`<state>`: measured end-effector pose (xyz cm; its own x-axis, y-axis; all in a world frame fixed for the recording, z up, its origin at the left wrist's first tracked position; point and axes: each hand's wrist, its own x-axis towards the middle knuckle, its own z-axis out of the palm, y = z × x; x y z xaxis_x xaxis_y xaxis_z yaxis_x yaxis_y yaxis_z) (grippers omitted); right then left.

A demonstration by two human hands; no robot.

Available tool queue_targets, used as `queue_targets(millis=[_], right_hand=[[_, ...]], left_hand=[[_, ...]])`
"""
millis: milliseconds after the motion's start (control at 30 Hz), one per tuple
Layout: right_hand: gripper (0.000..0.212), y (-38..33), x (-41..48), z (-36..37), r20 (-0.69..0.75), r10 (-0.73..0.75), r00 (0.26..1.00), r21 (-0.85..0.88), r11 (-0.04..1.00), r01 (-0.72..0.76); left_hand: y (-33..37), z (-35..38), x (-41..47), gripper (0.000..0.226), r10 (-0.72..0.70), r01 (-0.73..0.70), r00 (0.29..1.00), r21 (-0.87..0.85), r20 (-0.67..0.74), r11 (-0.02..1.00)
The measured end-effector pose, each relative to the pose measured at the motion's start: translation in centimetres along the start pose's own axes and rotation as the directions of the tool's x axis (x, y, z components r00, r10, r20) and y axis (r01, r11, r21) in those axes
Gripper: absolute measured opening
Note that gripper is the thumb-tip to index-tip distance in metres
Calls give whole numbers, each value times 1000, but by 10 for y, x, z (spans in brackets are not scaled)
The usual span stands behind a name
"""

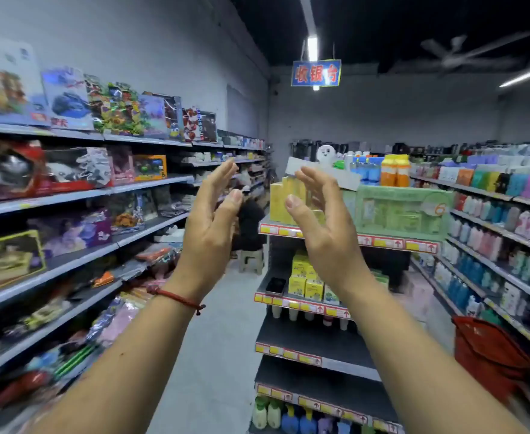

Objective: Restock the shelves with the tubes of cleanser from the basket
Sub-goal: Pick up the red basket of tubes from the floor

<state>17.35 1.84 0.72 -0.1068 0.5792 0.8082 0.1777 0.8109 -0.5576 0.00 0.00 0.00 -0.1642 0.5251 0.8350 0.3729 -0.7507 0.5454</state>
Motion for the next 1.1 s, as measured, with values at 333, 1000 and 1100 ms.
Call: queue_targets(millis=[333, 1000, 1100], right_hand=[[58, -76, -42, 126, 442, -251, 861, 142, 968, 209], [65, -673, -523, 183, 349, -925, 149, 930, 362, 71], [67, -768, -597, 150, 259, -961, 96, 964, 263, 31]], left_hand=[[82, -167, -125, 51, -106, 360, 897, 572, -429, 737], [708, -369, -618, 63, 406, 842, 419, 180, -812, -509], [808, -361, -685, 63, 487, 837, 348, 31, -801, -546]])
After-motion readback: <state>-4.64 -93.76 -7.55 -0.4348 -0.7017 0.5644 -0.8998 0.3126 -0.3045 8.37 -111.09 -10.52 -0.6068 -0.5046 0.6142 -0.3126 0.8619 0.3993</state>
